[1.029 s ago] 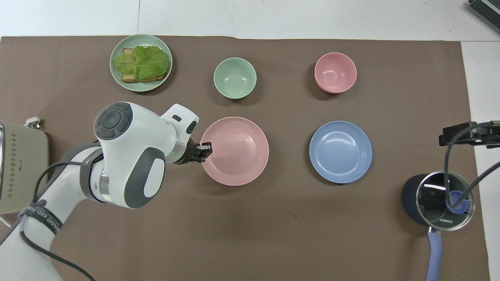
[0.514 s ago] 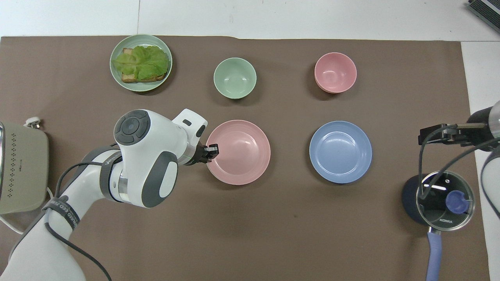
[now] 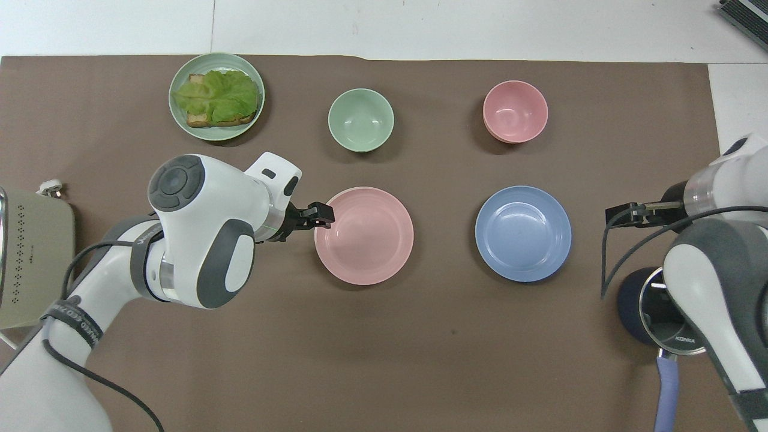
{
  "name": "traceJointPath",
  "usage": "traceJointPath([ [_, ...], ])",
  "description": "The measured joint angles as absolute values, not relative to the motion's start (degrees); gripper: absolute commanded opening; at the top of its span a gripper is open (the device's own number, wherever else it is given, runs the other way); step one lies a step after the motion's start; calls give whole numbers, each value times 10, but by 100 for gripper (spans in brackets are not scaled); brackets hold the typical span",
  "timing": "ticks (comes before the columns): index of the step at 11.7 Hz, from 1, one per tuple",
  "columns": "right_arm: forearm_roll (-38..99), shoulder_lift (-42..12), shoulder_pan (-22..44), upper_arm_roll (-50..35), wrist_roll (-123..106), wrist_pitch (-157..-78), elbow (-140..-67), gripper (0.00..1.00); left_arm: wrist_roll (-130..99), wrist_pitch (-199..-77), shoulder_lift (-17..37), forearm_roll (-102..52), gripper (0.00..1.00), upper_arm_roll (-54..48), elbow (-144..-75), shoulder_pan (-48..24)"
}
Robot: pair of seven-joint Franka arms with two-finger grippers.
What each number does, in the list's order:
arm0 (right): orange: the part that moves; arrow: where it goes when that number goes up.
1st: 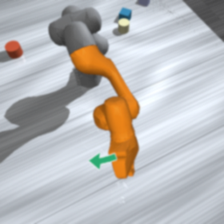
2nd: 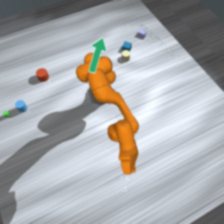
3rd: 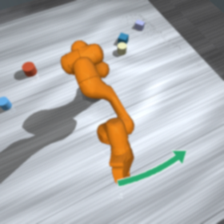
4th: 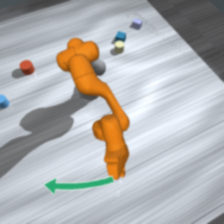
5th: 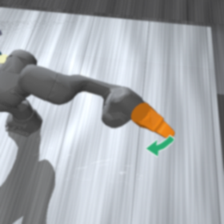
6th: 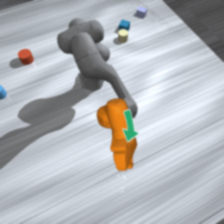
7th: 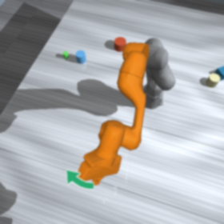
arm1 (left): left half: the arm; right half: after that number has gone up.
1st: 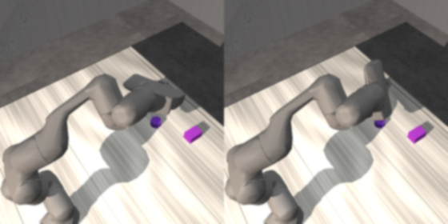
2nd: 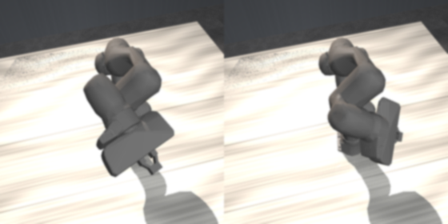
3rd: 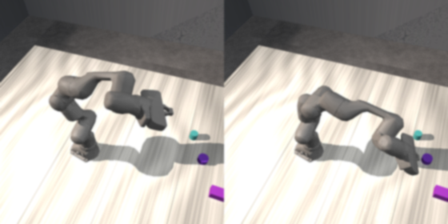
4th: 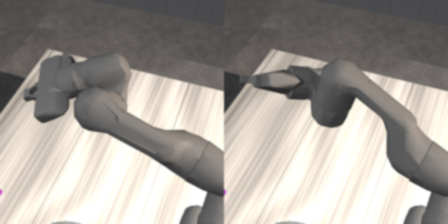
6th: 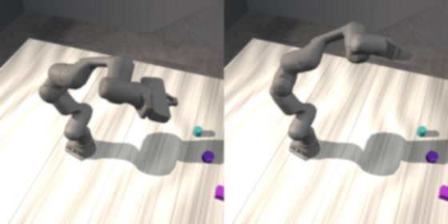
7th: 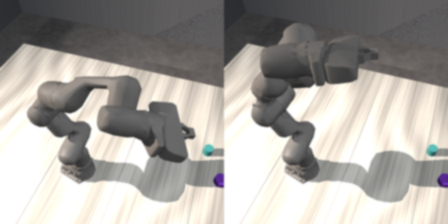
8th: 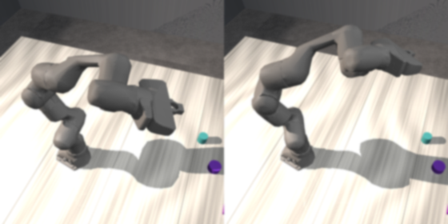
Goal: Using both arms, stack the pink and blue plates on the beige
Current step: 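Release the pink plate while the right gripper reaches the blue plate, then grasp the blue plate rim with the right gripper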
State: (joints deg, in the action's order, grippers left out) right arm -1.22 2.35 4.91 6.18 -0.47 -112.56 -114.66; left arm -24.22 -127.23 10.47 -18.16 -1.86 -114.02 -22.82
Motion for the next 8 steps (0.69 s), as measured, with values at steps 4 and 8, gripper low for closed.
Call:
traceJointPath([
  [4, 35, 3, 47, 63, -60, -1269, -1249, 100, -188, -1096, 67, -128, 100, -13, -1018, -96],
  [8, 55, -25, 40, 63, -111, -1345, -1296, 100, -39, -970, 62, -68, 100, -11, -921, 6],
])
